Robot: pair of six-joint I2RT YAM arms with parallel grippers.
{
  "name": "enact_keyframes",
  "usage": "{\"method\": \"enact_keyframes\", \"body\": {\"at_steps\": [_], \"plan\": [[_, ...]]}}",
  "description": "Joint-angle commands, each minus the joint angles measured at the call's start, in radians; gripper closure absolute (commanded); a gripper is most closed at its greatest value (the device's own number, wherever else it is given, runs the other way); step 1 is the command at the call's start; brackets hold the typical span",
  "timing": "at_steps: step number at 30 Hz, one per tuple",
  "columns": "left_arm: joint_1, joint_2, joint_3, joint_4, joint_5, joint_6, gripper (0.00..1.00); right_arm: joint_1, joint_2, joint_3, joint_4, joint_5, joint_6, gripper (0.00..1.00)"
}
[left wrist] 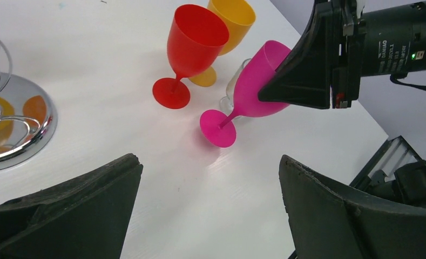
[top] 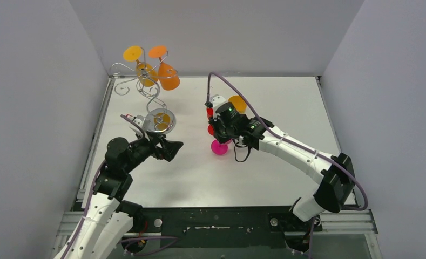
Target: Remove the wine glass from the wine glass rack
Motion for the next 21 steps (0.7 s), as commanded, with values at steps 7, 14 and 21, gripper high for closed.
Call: {"method": "enact_keyframes", "body": {"at_steps": [7,14,21], "plan": [[0.01,0.008,0.095,-0.074,-0.09,-0.009,0.03,0.014,0.113,0.098,0.022,0.116,-0.029,1.0],[0.01,0.013,0.113,-0.109,-0.098,0.001,0.03,0.011,0.183,0.138,-0.007,0.13,-0.041,1.0],[0.012,-0.006,0.114,-0.126,-0.122,0.01,0.03,-0.001,0.209,0.159,-0.016,0.14,-0.044,0.98]]}}
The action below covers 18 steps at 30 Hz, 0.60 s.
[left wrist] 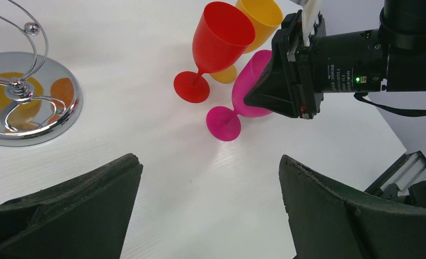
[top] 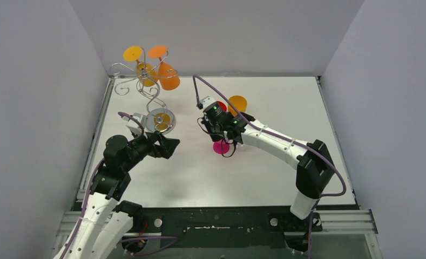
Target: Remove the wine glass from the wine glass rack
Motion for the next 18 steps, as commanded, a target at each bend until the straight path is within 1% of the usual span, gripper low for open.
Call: {"method": "enact_keyframes", "body": {"at_steps": [1,6,11,15,18], "plan": [[0.007,-0.015,0.051,-0.009,-0.024,0.015,0.03,-0.011,-0.003,0.053,0.007,0.04,-0.018,0.97],[0.007,-0.009,0.067,-0.024,-0.029,0.025,0.03,-0.025,0.005,0.059,-0.01,0.025,-0.018,0.93],[0.008,-0.001,0.094,-0.043,-0.04,0.029,0.03,-0.028,0.015,0.077,-0.032,0.033,-0.028,0.85],[0.008,0.007,0.12,-0.061,-0.052,0.036,0.02,-0.027,0.018,0.092,-0.041,0.022,-0.032,0.81],[0.008,0.009,0.132,-0.074,-0.063,0.041,0.03,-0.028,0.017,0.099,-0.044,0.015,-0.034,0.8]]}}
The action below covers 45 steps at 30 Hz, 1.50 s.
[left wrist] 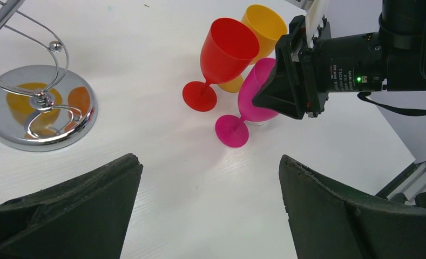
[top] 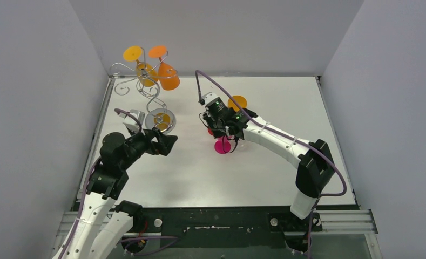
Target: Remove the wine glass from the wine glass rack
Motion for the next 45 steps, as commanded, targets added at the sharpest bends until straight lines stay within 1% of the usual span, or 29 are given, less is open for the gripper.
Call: {"method": "enact_keyframes", "body": {"at_steps": [1,5,10,16,17,19,24,25,28,31,33,35,36,38,40,42,45], "plan": [[0.007,0.002,0.064,-0.022,-0.028,0.022,0.03,-0.002,0.009,0.053,0.002,0.015,-0.018,0.79],[0.007,-0.002,0.071,-0.026,-0.042,0.022,0.03,-0.001,0.011,0.066,-0.009,0.01,-0.018,0.77],[0.007,0.002,0.1,-0.045,-0.055,0.033,0.03,-0.002,0.001,0.099,-0.031,-0.017,-0.015,0.74],[0.007,0.025,0.173,-0.098,-0.083,0.057,0.03,-0.001,-0.064,0.117,-0.018,-0.05,0.002,0.64],[0.007,0.031,0.186,-0.107,-0.09,0.062,0.03,-0.001,-0.072,0.115,-0.012,-0.056,0.008,0.59],[0.007,0.042,0.211,-0.132,-0.128,0.067,0.03,-0.002,-0.107,0.103,0.002,-0.065,0.019,0.55],[0.013,0.092,0.273,-0.187,-0.171,0.089,0.03,-0.003,-0.177,0.054,0.04,-0.076,0.052,0.53],[0.019,0.103,0.284,-0.198,-0.182,0.085,0.02,-0.002,-0.19,0.047,0.044,-0.076,0.06,0.5],[0.054,0.133,0.306,-0.214,-0.184,0.073,0.03,-0.007,-0.23,0.021,0.059,-0.073,0.079,0.48],[0.119,0.15,0.32,-0.206,-0.164,0.021,0.03,-0.011,-0.271,-0.005,0.075,-0.07,0.095,0.46],[0.179,0.144,0.335,-0.201,-0.166,-0.015,0.03,-0.012,-0.297,-0.018,0.081,-0.064,0.103,0.42],[0.21,0.13,0.351,-0.218,-0.261,-0.056,0.04,-0.017,-0.323,-0.031,0.086,-0.056,0.108,0.4],[0.225,0.119,0.36,-0.235,-0.339,-0.082,0.04,-0.02,-0.338,-0.039,0.091,-0.055,0.111,0.39],[0.235,0.087,0.368,-0.257,-0.569,-0.14,0.04,-0.027,-0.37,-0.059,0.101,-0.054,0.118,0.37],[0.236,0.059,0.37,-0.238,-0.694,-0.161,0.04,-0.033,-0.398,-0.078,0.118,-0.053,0.12,0.34],[0.236,0.071,0.387,-0.211,-0.725,-0.147,0.04,-0.044,-0.422,-0.095,0.132,-0.05,0.121,0.31],[0.237,0.176,0.46,-0.233,-0.738,-0.128,0.04,-0.067,-0.446,-0.11,0.143,-0.059,0.126,0.3]]}}
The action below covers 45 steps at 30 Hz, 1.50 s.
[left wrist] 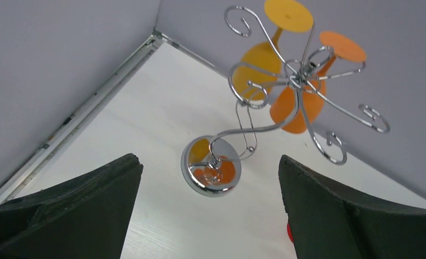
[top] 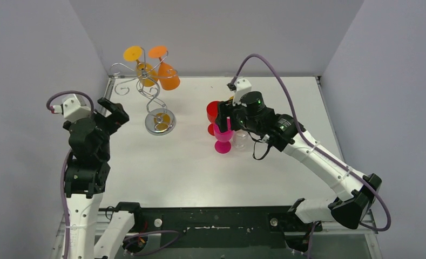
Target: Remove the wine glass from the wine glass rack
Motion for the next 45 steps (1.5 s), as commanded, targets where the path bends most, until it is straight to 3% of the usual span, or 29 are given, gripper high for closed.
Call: {"method": "enact_keyframes", "body": {"at_steps": [1,4,7,10,14,18,21,34,40,45], "plan": [[0.008,0.123,0.123,0.012,-0.146,-0.009,0.04,-0.032,-0.066,-0.021,0.078,0.012,0.018,0.3],[0.055,0.174,0.157,0.054,-0.13,-0.005,0.03,-0.048,-0.085,-0.03,0.076,-0.003,0.018,0.3],[0.205,0.256,0.238,0.079,0.006,-0.005,0.03,-0.066,-0.104,-0.043,0.07,-0.018,0.019,0.28],[0.351,0.35,0.299,0.117,0.197,-0.053,0.03,-0.076,-0.123,-0.058,0.07,-0.024,0.018,0.27],[0.498,0.471,0.316,0.291,0.532,-0.16,0.04,-0.09,-0.134,-0.062,0.065,-0.063,0.004,0.24],[0.543,0.617,0.332,0.486,0.826,-0.271,0.07,-0.097,-0.138,-0.062,0.062,-0.077,0.003,0.24],[0.544,0.731,0.361,0.645,0.972,-0.354,0.12,-0.102,-0.136,-0.068,0.068,-0.089,0.009,0.23],[0.521,1.047,0.603,0.733,1.165,-0.357,0.14,-0.106,-0.088,-0.062,0.07,-0.149,0.054,0.23],[0.452,1.183,0.769,0.587,1.204,-0.261,0.17,-0.107,-0.071,-0.05,0.07,-0.167,0.073,0.22],[0.435,1.246,0.821,0.556,1.206,-0.261,0.26,-0.107,-0.061,-0.046,0.064,-0.177,0.088,0.22]]}}
